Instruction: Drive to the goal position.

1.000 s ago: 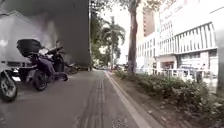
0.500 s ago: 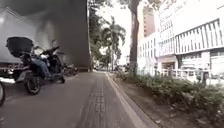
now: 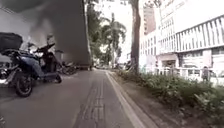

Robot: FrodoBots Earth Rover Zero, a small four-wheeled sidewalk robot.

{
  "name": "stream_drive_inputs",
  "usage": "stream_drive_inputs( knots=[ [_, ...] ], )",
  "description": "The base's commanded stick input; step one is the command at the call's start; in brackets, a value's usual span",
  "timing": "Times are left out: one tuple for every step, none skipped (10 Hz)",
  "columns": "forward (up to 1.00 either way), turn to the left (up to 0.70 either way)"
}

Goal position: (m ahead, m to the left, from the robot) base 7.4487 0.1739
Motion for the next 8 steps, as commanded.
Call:
stream_drive_inputs(
  knots=[
    [0.45, 0.00],
    [0.45, 0.00],
    [0.45, 0.00],
    [0.45, 0.00],
    [0.45, 0.00],
    [0.45, 0.00],
    [0.45, 0.00],
    [0.45, 0.00]
  ],
)
